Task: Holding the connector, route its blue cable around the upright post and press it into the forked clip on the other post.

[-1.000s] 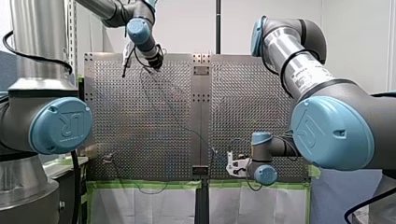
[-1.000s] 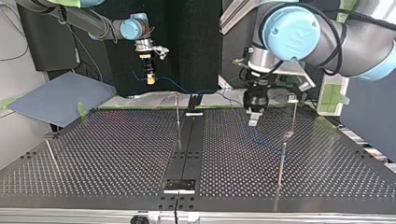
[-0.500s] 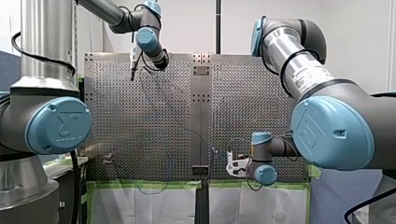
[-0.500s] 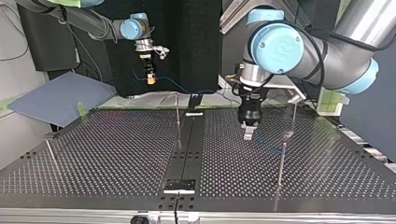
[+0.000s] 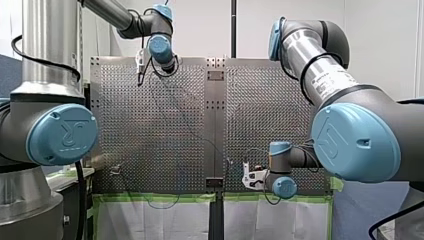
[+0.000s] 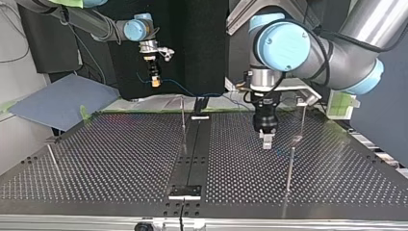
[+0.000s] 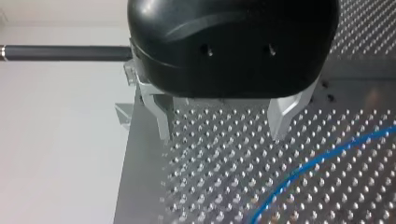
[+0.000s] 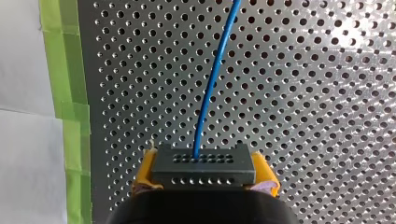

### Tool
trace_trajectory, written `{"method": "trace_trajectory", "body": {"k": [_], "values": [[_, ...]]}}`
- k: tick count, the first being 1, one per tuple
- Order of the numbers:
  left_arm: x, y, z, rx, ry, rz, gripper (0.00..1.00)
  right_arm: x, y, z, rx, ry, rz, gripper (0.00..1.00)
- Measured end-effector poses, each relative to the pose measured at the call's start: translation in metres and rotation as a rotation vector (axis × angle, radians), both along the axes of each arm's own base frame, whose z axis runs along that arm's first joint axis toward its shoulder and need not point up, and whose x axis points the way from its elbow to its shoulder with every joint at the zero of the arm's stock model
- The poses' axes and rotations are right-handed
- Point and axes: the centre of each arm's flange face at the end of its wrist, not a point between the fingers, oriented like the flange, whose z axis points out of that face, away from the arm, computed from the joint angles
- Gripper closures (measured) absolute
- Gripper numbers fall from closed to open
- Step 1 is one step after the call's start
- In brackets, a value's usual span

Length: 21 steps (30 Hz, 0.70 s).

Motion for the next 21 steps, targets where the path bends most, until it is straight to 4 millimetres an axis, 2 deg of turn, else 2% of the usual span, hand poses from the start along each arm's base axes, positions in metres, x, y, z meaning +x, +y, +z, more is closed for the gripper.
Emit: {"method": "trace_trajectory", "body": {"k": [7,15,21], "values": [[0.004,0.002,-0.002,-0.003,-0.042,0.045,0.01,0.0,0.0,0.0,0.0,0.0,0.0,1.0],[0.012,-0.005,-0.019,0.005,-0.049,0.046,0.01,0.0,0.0,0.0,0.0,0.0,0.0,1.0],[0.012,-0.002,-0.029,0.011,-0.039,0.075,0.01,0.0,0.0,0.0,0.0,0.001,0.0,1.0]]}}
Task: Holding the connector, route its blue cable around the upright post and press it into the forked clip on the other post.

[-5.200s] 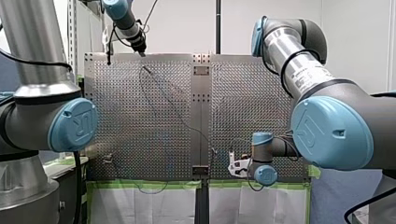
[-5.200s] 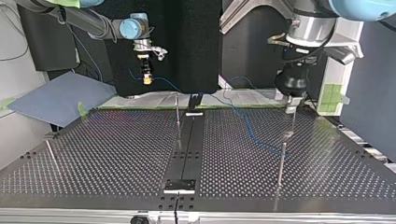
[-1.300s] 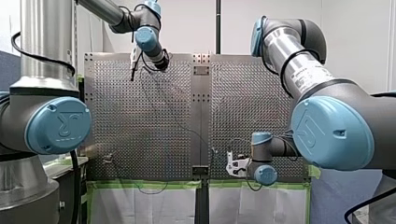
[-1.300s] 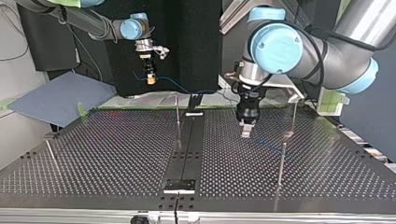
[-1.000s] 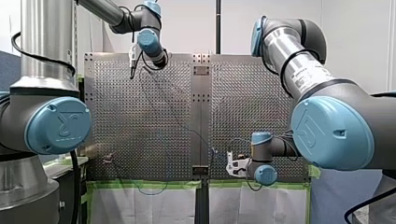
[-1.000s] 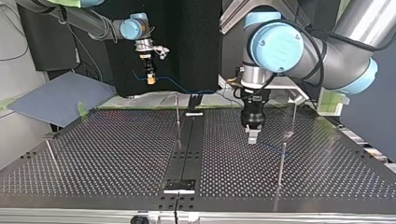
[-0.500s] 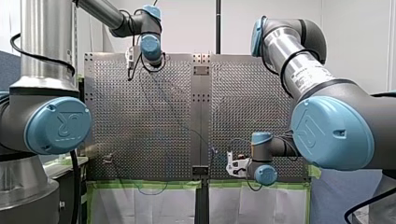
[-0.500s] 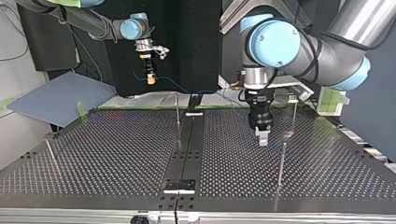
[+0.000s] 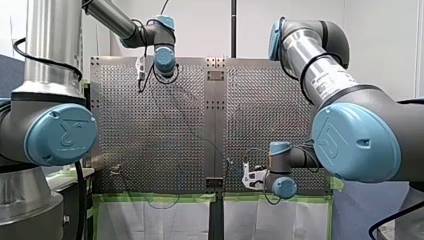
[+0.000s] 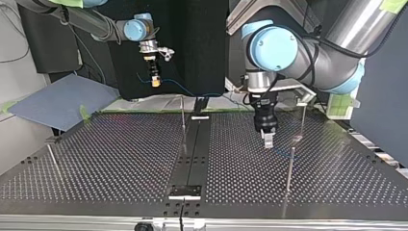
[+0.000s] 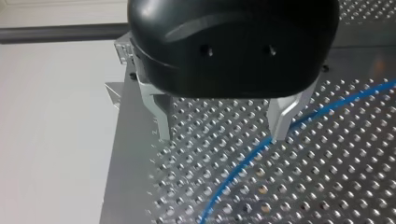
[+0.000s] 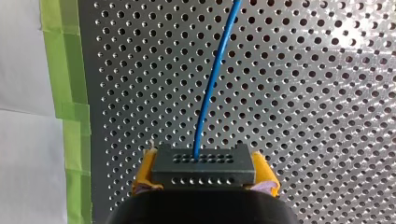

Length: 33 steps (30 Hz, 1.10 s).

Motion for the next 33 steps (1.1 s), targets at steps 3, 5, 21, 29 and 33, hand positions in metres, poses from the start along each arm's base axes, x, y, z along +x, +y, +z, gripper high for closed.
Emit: {"method": "trace_trajectory", "body": {"k": [3,5,21,29,33], "values": [[-0.003,0.002,-0.006,0.005,0.011,0.022,0.01,0.0,0.0,0.0,0.0,0.0,0.0,1.0],[-0.004,0.004,-0.01,0.009,0.018,0.037,0.01,0.0,0.0,0.0,0.0,0.0,0.0,1.0],[-0.002,-0.005,-0.024,0.019,0.007,-0.008,0.01,0.0,0.0,0.0,-0.001,0.0,0.0,1.0],[0.012,-0.007,-0.045,0.044,0.035,-0.003,0.01,0.0,0.0,0.0,-0.001,0.001,0.0,1.0],[0.017,-0.007,-0.05,0.05,0.042,0.002,0.01,0.0,0.0,0.0,-0.003,0.0,0.0,1.0]]}}
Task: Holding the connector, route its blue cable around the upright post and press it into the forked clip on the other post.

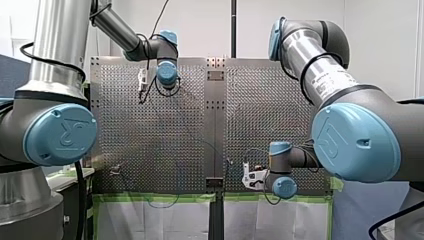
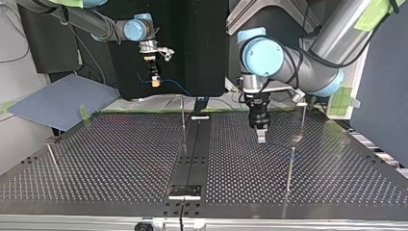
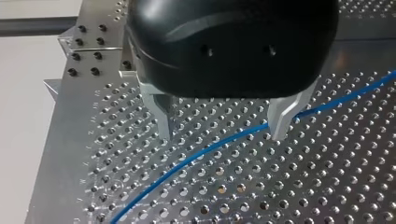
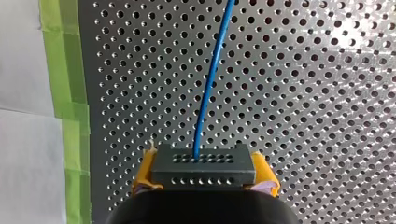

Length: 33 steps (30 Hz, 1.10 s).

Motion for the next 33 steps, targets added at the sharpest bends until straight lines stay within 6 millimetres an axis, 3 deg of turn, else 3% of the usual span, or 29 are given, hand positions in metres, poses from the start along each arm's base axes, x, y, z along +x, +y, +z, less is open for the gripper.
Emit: {"method": "trace_trajectory", "body": {"k": [33], "values": [[-0.0006,-0.0038,0.0051,0.174,0.001,0.048,0.01,-0.0017,-0.0015,0.0,0.0,-0.002,-0.004,1.0]]}}
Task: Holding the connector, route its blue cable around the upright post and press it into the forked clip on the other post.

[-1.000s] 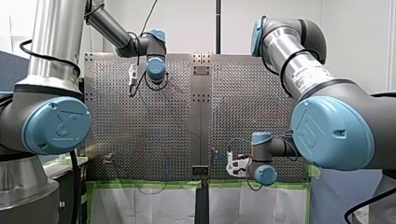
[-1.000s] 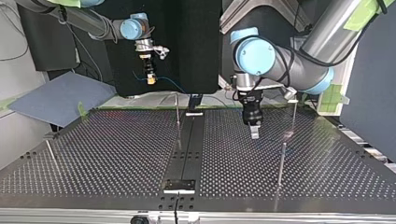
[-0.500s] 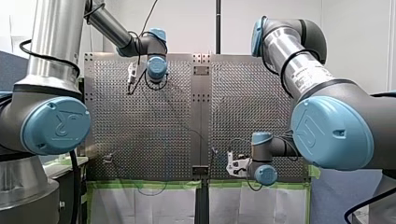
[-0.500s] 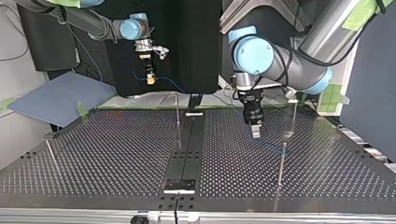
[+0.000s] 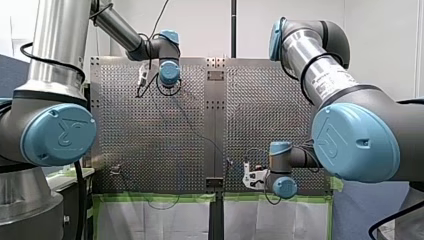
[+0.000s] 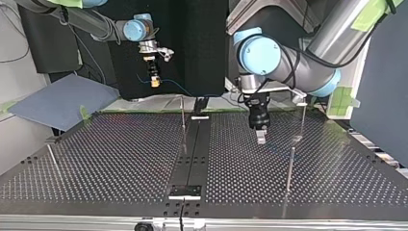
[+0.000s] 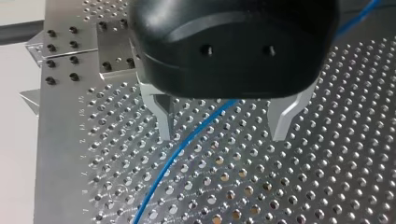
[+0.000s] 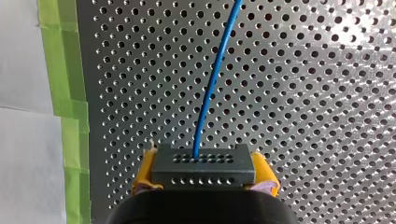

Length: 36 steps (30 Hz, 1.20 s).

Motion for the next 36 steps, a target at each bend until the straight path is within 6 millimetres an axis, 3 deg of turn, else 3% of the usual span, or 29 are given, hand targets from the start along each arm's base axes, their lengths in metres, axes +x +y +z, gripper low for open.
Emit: {"method": "trace_trajectory", "body": {"k": [12,20,36], "values": [[0.017,0.004,0.022,0.09,-0.007,0.024,0.01,0.001,0.0,0.001,-0.006,-0.003,0.003,1.0],[0.035,-0.002,0.025,0.126,0.037,0.028,0.01,0.001,0.0,0.001,-0.008,-0.005,0.005,1.0],[0.044,-0.004,0.074,0.121,0.039,0.035,0.01,0.003,0.0,0.001,-0.013,-0.008,0.008,1.0]]}}
